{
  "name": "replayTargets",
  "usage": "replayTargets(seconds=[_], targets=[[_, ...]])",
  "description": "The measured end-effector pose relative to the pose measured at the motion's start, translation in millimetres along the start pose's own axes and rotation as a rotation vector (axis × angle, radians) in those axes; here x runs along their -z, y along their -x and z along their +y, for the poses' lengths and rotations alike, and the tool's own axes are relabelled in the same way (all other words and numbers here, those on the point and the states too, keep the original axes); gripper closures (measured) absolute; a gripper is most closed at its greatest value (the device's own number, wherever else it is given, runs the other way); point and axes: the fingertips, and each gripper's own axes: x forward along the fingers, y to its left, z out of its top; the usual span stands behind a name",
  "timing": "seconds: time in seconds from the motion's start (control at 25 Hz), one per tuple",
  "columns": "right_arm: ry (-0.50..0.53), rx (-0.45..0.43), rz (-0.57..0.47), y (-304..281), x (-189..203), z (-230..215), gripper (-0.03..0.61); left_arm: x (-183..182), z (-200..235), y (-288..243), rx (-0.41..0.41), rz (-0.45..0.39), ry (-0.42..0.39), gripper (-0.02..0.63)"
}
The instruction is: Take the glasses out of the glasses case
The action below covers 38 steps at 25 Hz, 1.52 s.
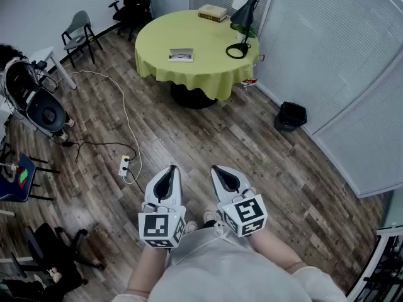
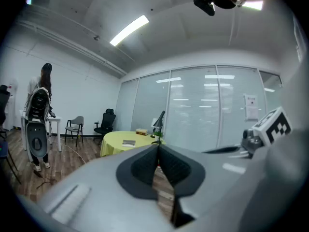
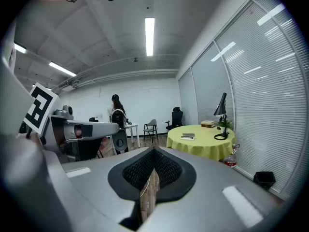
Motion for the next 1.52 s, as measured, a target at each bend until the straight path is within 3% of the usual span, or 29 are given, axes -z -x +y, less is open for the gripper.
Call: replayTargets(seconds=[0.32, 0.56, 0.88, 1.16, 1.36, 1.52], targets=[[-0.007, -0.013, 0.002, 0.4, -0.9, -15.5, 0.578, 2.3, -13.2, -13.2, 0.0, 0.019, -0.008, 0.607], [-0.109, -0.08, 0.013, -9.7, 5.7, -28.5, 0.578, 8.0, -16.8, -34.2, -0.007, 0.036, -0.012, 0.607], [-0.108, -0.033, 0.045, -16.7, 17.0, -73.9, 0.578, 26.3, -22.9, -63.8, -0.036, 0.059, 0.012, 0.607], [-0.118, -0.042, 0.08, -41.2, 26.8, -97.1, 0.578, 45.0, -20.8, -90.4, -0.048, 0.121, 0.035, 0.607], [-0.126, -0.039, 0.111, -76.1, 32.6, -101.8, 0.578, 46.8, 0.3, -113.5, -0.051, 0.121, 0.017, 0.607], [-0.114, -0.033, 0.121, -118.4, 28.9, -108.1, 0.578, 50.6, 32.8, -151.3, -0.038, 0.132, 0.069, 0.607]])
